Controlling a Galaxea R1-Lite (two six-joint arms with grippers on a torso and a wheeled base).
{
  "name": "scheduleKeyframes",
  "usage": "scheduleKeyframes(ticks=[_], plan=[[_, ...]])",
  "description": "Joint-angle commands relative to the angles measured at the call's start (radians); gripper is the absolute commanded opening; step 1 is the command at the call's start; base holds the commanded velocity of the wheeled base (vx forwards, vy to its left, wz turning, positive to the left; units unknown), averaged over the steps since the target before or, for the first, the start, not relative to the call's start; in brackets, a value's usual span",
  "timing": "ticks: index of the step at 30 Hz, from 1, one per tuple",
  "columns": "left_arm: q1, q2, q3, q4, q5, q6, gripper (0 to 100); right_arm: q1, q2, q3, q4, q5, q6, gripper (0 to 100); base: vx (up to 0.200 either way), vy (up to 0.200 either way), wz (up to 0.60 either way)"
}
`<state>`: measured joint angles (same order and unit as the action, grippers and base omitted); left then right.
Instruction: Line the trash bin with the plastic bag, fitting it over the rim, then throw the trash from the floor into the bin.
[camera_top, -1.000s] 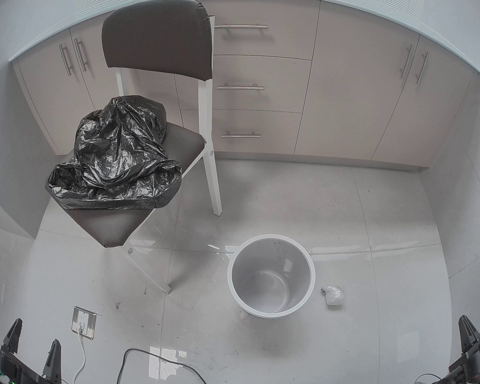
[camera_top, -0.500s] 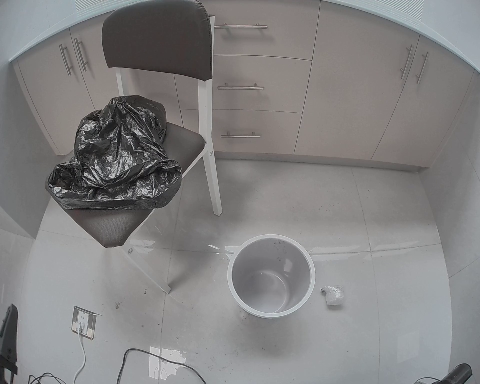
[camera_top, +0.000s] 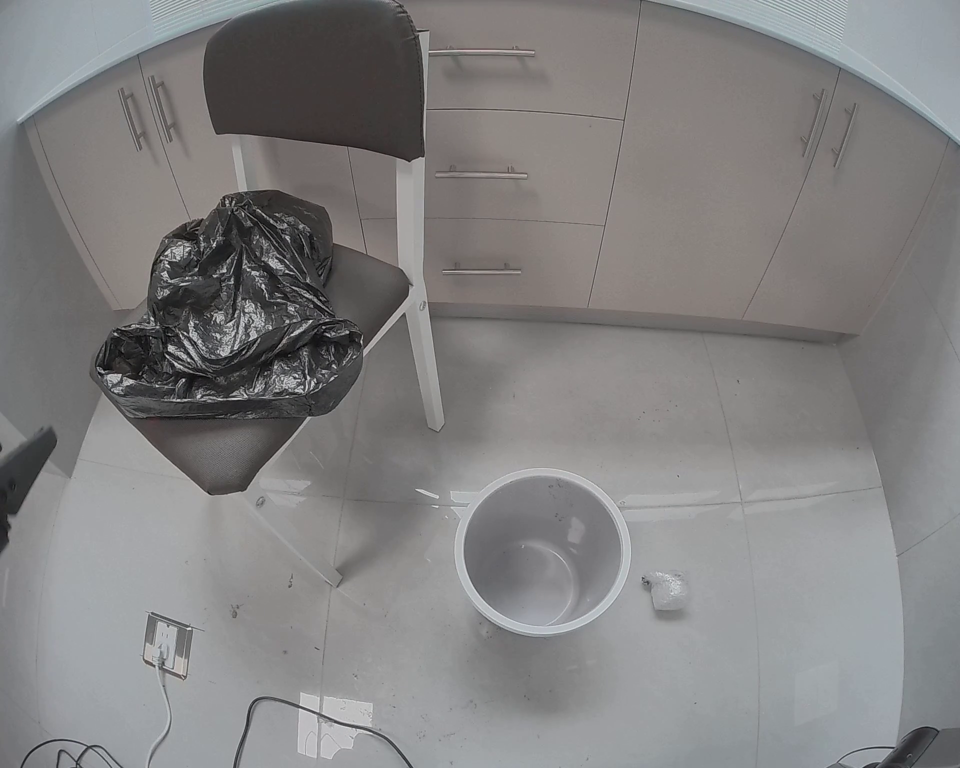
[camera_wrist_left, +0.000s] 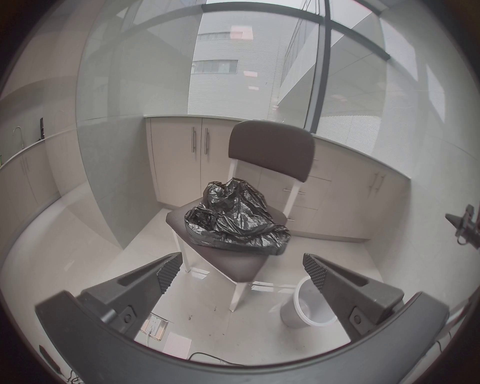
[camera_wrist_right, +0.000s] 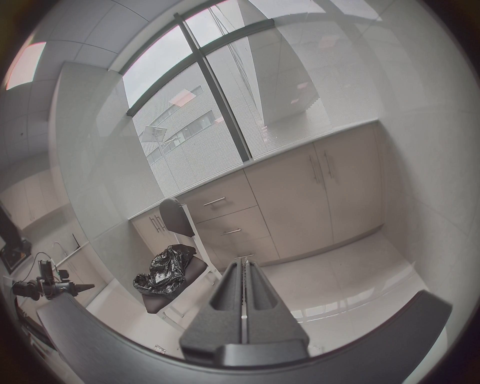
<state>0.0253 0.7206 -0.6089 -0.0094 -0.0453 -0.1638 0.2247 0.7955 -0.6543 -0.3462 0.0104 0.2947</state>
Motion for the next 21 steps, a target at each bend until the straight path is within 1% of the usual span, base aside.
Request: scheduleKeyframes(ticks=[1, 2, 3, 4, 5, 7, 13, 14, 15, 17, 20, 21], plan=[[0.211, 0.723, -0.413, -0.106, -0.018, 0.026, 100, 0.079, 0.358, 0.082, -0.335, 0.016, 0.115, 0, 0.000, 0.000, 0.00], [0.226, 0.760, -0.428, -0.106, -0.016, 0.064, 100, 0.087, 0.326, 0.087, -0.333, 0.022, 0.112, 0, 0.000, 0.000, 0.00], [0.229, 0.769, -0.430, -0.106, -0.016, 0.076, 100, 0.087, 0.318, 0.088, -0.333, 0.023, 0.112, 0, 0.000, 0.000, 0.00], [0.239, 0.793, -0.431, -0.109, -0.013, 0.118, 100, 0.094, 0.297, 0.091, -0.333, 0.026, 0.109, 0, 0.000, 0.000, 0.00], [0.242, 0.806, -0.433, -0.109, -0.015, 0.138, 100, 0.105, 0.284, 0.093, -0.332, 0.026, 0.109, 0, 0.000, 0.000, 0.00], [0.240, 0.816, -0.433, -0.113, -0.015, 0.147, 100, 0.127, 0.269, 0.097, -0.332, 0.025, 0.109, 0, 0.000, 0.000, 0.00], [0.254, 0.864, -0.468, -0.143, -0.013, 0.165, 100, 0.133, 0.277, 0.100, -0.332, 0.026, 0.107, 0, 0.000, 0.000, 0.00], [0.289, 0.893, -0.483, -0.155, -0.015, 0.184, 100, 0.133, 0.291, 0.104, -0.332, 0.026, 0.107, 0, 0.000, 0.000, 0.00], [0.301, 0.907, -0.488, -0.164, -0.018, 0.193, 100, 0.133, 0.300, 0.104, -0.333, 0.026, 0.107, 0, 0.000, 0.000, 0.00], [0.314, 0.935, -0.488, -0.187, -0.021, 0.204, 100, 0.133, 0.312, 0.105, -0.335, 0.025, 0.107, 0, 0.000, 0.000, 0.00], [0.335, 1.002, -0.479, -0.273, -0.021, 0.204, 100, 0.133, 0.333, 0.108, -0.335, 0.026, 0.107, 0, 0.000, 0.000, 0.00], [0.335, 1.002, -0.479, -0.273, -0.021, 0.204, 100, 0.133, 0.333, 0.108, -0.335, 0.026, 0.107, 0, 0.000, 0.000, 0.00]])
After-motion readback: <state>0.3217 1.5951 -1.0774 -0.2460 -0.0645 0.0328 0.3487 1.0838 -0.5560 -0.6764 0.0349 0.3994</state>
